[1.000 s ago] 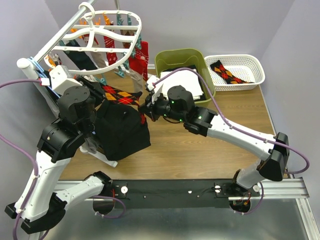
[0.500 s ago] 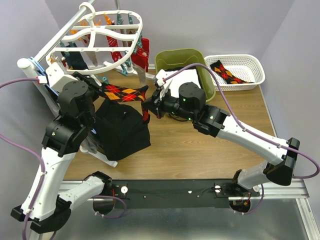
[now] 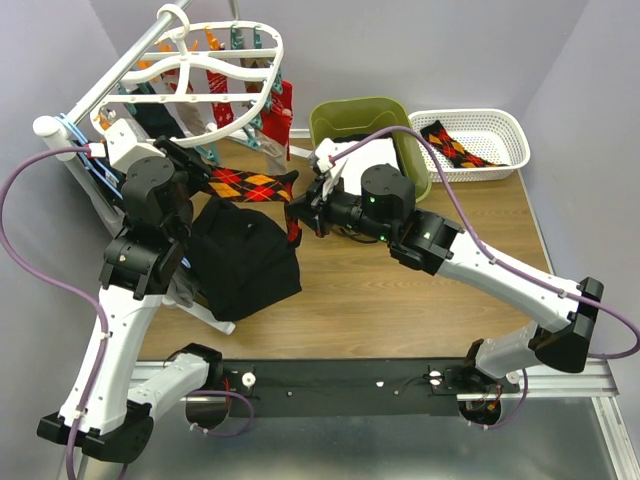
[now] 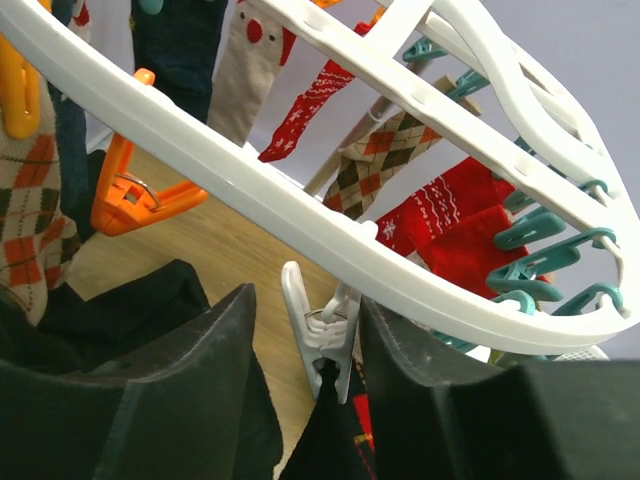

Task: Remove the socks clipped to the hanger

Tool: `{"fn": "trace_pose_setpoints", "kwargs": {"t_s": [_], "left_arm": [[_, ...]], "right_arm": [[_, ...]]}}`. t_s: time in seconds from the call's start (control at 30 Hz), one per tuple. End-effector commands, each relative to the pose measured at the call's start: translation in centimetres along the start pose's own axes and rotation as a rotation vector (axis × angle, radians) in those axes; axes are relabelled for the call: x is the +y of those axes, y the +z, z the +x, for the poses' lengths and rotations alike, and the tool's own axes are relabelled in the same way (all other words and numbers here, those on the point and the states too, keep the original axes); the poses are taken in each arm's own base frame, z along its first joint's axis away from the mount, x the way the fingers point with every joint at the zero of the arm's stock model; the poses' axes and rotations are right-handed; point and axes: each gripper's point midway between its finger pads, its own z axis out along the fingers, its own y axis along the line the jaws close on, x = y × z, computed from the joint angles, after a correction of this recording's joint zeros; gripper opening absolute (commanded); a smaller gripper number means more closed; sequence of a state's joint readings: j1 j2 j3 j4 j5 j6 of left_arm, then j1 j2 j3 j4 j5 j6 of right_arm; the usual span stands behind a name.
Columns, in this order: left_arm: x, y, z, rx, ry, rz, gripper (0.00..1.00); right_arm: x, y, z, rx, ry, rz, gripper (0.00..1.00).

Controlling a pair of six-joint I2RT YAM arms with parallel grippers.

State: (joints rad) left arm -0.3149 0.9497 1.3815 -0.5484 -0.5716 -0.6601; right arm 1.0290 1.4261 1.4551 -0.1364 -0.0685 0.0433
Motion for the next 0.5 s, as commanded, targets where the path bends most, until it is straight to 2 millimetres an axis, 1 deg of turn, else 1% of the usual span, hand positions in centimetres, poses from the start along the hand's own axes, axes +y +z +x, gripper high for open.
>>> {"fn": "trace_pose_setpoints", "kwargs": {"t_s": [0.0, 0.07, 0.1, 0.13, 0.2, 0.23, 0.27, 0.3, 0.33, 0.37, 0.47], "left_arm": [[-0.6, 0.0, -1.0, -0.036, -0.012, 0.037, 0.42], [-0.5, -0.2, -1.4, -0.047, -0.003, 0.038, 0.32], [-0.5, -0.4, -1.6, -0.055, 0.0, 0.038, 0.24], [-0.4, -0.5, -1.7, -0.058, 0.004, 0.038, 0.19], [-0.2, -0.8, -2.1, -0.068, 0.011, 0.039, 0.16], [-0.3, -1.0, -2.3, -0.071, 0.011, 0.042, 0.1], [-0.3, -1.2, -2.6, -0.076, 0.01, 0.045, 0.0], [-0.3, -1.3, -2.6, -0.074, 0.01, 0.046, 0.0], [-0.3, -1.3, -2.6, -0.074, 0.011, 0.047, 0.0], [-0.4, -1.4, -2.7, -0.075, 0.011, 0.053, 0.0], [-0.9, -1.4, -2.6, -0.064, 0.021, 0.077, 0.0]], "right_arm": [[0.7, -1.3, -1.5, -0.03, -0.007, -0.02, 0.01], [0.7, -1.4, -1.5, -0.031, -0.007, -0.017, 0.01], [0.5, -1.5, -1.4, -0.029, -0.008, -0.008, 0.01], [0.4, -1.4, -1.0, -0.018, -0.009, -0.003, 0.01], [0.1, -1.7, -0.8, -0.017, -0.008, 0.014, 0.01], [0.0, -1.7, -0.2, -0.004, -0.008, 0.022, 0.01], [-0.2, -1.7, 0.0, 0.0, -0.006, 0.031, 0.01], [-0.6, -1.8, 0.1, 0.001, -0.006, 0.054, 0.01], [-0.6, -1.8, 0.6, 0.01, -0.006, 0.053, 0.01], [-1.3, -1.8, 1.4, 0.025, -0.006, 0.09, 0.01], [-3.3, -2.2, 2.2, 0.044, -0.004, 0.196, 0.01]]}}
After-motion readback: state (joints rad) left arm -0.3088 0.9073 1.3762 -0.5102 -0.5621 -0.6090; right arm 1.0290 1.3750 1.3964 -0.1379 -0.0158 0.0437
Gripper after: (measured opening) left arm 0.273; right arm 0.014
